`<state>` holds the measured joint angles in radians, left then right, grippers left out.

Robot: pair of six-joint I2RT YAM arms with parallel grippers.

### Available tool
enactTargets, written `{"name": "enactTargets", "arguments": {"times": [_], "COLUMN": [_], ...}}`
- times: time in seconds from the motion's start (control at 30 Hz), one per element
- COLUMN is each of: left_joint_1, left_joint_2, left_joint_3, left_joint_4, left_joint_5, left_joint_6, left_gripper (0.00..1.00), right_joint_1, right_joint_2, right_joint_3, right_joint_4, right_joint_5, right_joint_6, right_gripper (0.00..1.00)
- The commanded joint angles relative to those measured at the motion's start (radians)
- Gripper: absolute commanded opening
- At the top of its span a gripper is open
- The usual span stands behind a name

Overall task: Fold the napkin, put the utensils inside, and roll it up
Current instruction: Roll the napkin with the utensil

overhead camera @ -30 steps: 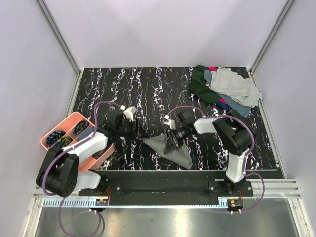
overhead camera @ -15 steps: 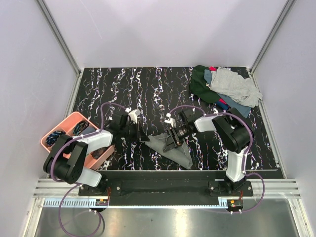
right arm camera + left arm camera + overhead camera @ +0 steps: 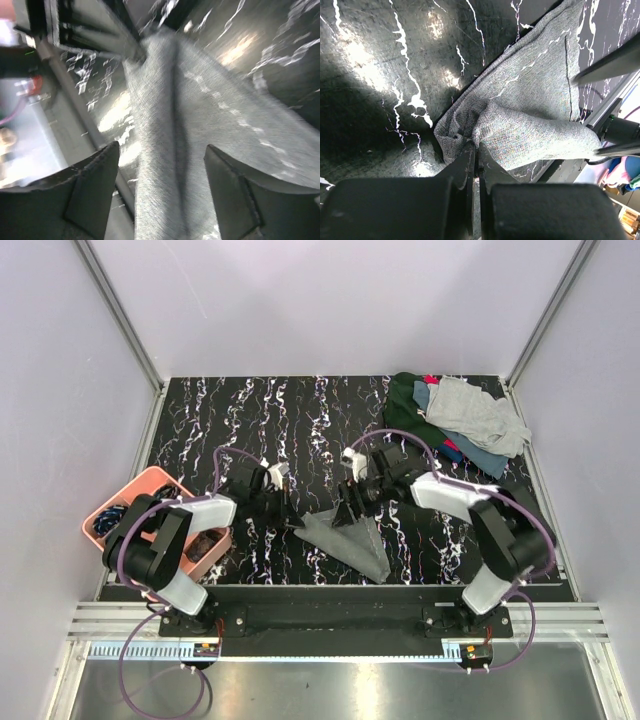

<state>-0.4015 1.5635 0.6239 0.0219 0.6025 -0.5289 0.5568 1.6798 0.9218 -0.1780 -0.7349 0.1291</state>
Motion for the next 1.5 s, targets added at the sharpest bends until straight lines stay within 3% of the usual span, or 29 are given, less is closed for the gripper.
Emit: {"name": "enactTargets", "arguments": {"times": [0.0,0.03,0.13,0.23,0.43,0.77,0.83,0.9,0.97,1.1,1.13,1.17,1.27,1.37,1.47], "left_joint_1": [-0.005,-0.005,-0.005,-0.005,-0.005,-0.005,-0.005,-0.005,-0.005,-0.003,0.000,0.001,0.016,0.041,0.056], "left_joint_2": [0.017,0.017,0.017,0.017,0.010,-0.020,-0.022,-0.025,-0.031,-0.066,-0.085,-0.094,-0.143,-0.195,-0.243], "left_joint_3": [0.033,0.034,0.043,0.048,0.051,0.051,0.053,0.056,0.057,0.054,0.054,0.056,0.048,0.022,-0.007], "left_joint_4": [-0.019,-0.020,-0.043,-0.053,-0.063,-0.091,-0.094,-0.094,-0.094,-0.094,-0.100,-0.105,-0.115,-0.116,-0.112], "left_joint_5": [-0.006,-0.007,-0.012,-0.015,-0.014,-0.029,-0.024,-0.021,-0.017,-0.024,-0.030,-0.036,-0.053,-0.085,-0.099], "left_joint_6": [0.007,0.007,0.006,0.003,-0.002,0.003,0.004,0.006,0.004,0.009,0.010,0.012,0.012,0.009,0.013], "left_gripper": [0.00,0.00,0.00,0.00,0.00,0.00,0.00,0.00,0.00,0.04,0.08,0.21,0.40,0.47,0.47], "right_joint_1": [0.136,0.178,0.305,0.415,0.548,0.568,0.566,0.566,0.566,0.545,0.536,0.525,0.459,0.390,0.329], "right_joint_2": [-0.190,-0.212,-0.267,-0.267,-0.169,-0.025,-0.006,0.026,0.069,0.103,0.098,0.090,0.044,-0.015,-0.040], "right_joint_3": [-0.009,-0.015,-0.040,-0.054,-0.025,0.072,0.084,0.109,0.139,0.150,0.155,0.150,0.120,0.071,0.043], "right_joint_4": [-0.031,-0.031,-0.035,-0.051,-0.078,-0.166,-0.187,-0.211,-0.238,-0.276,-0.281,-0.279,-0.256,-0.186,-0.130], "right_joint_5": [0.346,0.480,0.683,0.819,0.942,0.976,0.962,0.950,0.936,0.853,0.841,0.815,0.668,0.495,0.338], "right_joint_6": [-0.117,-0.124,-0.172,-0.200,-0.226,-0.181,-0.177,-0.172,-0.161,-0.138,-0.135,-0.135,-0.135,-0.135,-0.135], "right_gripper": [0.79,0.80,0.82,0.83,0.86,0.84,0.82,0.74,0.58,0.43,0.41,0.40,0.36,0.35,0.34]}}
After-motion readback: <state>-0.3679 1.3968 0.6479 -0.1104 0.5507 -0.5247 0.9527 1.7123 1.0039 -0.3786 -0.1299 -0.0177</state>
